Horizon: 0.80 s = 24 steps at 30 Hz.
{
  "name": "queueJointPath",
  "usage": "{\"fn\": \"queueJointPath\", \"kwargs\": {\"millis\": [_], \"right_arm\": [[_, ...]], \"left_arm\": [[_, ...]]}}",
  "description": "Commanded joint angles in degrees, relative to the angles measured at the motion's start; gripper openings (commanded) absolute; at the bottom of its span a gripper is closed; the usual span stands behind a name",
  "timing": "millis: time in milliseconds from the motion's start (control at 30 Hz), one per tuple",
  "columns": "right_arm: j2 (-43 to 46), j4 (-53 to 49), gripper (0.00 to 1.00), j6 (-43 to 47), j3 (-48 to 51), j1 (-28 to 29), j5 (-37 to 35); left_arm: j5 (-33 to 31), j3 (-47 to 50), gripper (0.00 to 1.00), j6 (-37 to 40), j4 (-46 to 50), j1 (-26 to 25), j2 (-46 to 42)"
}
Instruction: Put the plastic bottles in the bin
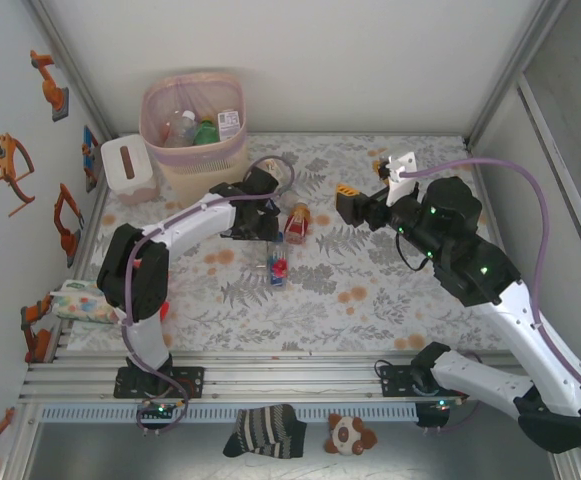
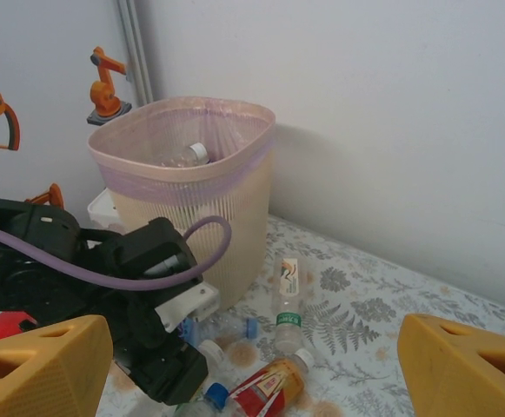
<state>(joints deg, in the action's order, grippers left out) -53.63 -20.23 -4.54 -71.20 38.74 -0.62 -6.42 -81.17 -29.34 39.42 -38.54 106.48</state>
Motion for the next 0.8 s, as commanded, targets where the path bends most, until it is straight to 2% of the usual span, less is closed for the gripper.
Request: {"fn": "queueJointPath", "kwargs": {"millis": [0,167,533,767], "right_arm": [[0.03,1.24,0.84,-1.15,-0.1,-0.33,0.54],[0.09,0.89,0.84,-1.36,-0.11,-0.33,0.46],[0.37,0.72,0.84,-1.48,0.03,-0.33,0.1],[0.35,0.97,0.84,-1.55,0.03,-0.33,0.27]], "left_arm": [[0.56,-2.29,0.6,-0.38,0.31,-0.17,1.35],[0.79,-1.85,0.53,-0.21,-0.49,-0.13,2.81],[0.34,-2.1,0.49,0.32,0.25,-0.12,4.53],[-0.63,-1.88,0.44,0.42,1.08,-0.12,3.41]]}}
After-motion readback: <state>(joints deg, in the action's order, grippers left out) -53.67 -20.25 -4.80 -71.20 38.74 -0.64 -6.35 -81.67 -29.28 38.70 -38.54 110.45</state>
